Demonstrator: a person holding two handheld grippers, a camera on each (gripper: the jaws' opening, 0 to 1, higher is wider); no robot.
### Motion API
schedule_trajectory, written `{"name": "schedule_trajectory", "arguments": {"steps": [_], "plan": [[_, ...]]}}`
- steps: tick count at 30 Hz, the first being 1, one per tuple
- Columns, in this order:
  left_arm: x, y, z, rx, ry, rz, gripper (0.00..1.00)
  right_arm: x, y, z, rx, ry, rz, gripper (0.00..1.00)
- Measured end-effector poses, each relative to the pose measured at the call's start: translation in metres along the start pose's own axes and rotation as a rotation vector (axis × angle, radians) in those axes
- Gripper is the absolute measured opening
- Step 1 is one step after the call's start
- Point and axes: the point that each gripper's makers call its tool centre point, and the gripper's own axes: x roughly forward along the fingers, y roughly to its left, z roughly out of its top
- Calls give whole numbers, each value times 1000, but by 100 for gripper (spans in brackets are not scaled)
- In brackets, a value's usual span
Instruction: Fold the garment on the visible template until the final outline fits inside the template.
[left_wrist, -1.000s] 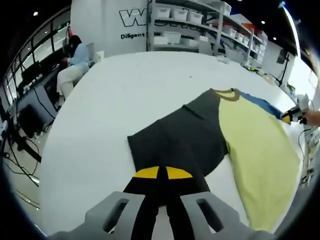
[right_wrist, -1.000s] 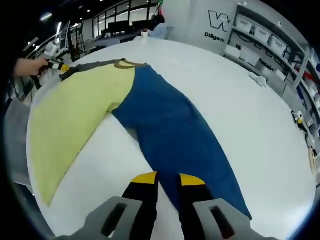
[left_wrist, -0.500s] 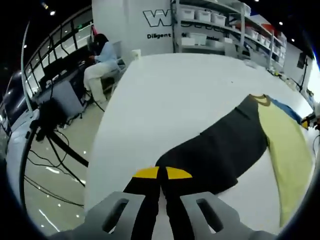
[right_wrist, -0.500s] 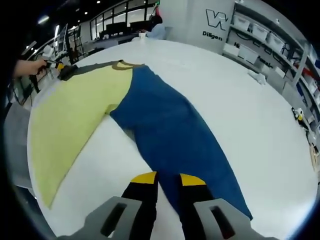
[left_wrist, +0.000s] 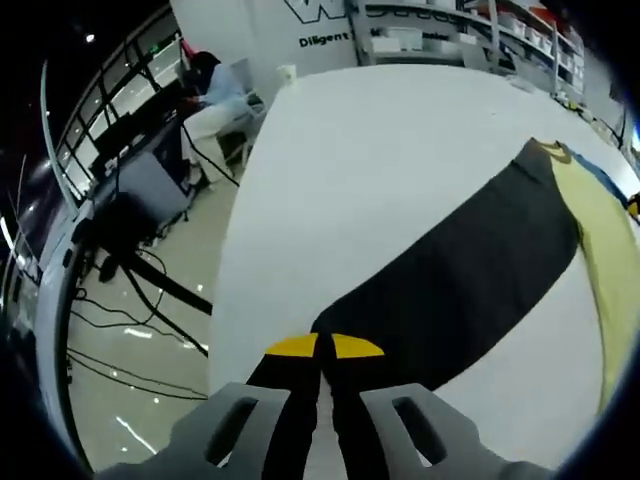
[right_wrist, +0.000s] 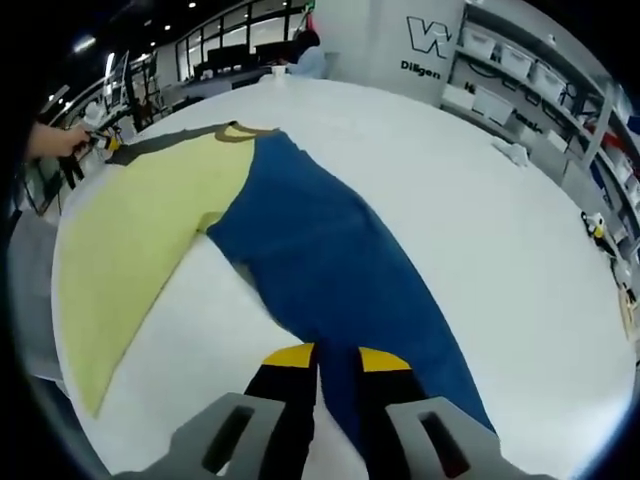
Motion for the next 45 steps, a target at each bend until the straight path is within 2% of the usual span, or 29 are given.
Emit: {"name": "schedule_trajectory", "arguments": {"steps": [3,11,13,14,15,16,20,22,23,24,25,26,27,30,33,38,45], "plan": [[1,2,-4,-20,15,-9,3,0,-1,0,3,2,-3,8],[5,1,-3,8,21,-21,3,-2,-4,-3,20,15,-6,9],[7,2,-4,14,27,-26,3,-5,-8,-7,71,17,0,11],[7,3,-2,5,21,-28,3,-6,-8,-9,140,2,15,11],[8,4,-2,1,21,-30,3,-8,-9,-9,169,-11,25,11],[8,4,-1,6,22,-32,3,-11,-15,-14,221,-10,14,11],[10,4,0,19,23,-38,3,-22,-36,-16,377,-82,-25,12],[12,6,1,18,21,-41,3,-25,-45,-20,404,-96,-53,12],[12,6,1,18,20,-42,3,-25,-48,-28,382,-70,-62,12],[13,6,2,19,19,-44,3,-24,-47,-38,345,-16,-67,12],[14,7,2,22,19,-47,3,-24,-49,-35,282,-54,-83,8],[15,8,3,22,20,-49,3,-25,-53,-39,318,-19,-110,5],[17,10,3,23,20,-51,3,-25,-58,-37,328,-30,-118,3],[19,12,5,36,20,-55,3,-31,-71,-45,260,-28,-170,0],[19,10,8,39,16,-53,3,-30,-85,-51,287,-52,-185,0],[25,11,14,51,14,-57,3,-33,-103,-58,309,-45,-210,0],[27,12,19,56,12,-54,3,-36,-111,-60,295,-34,-238,0]]}}
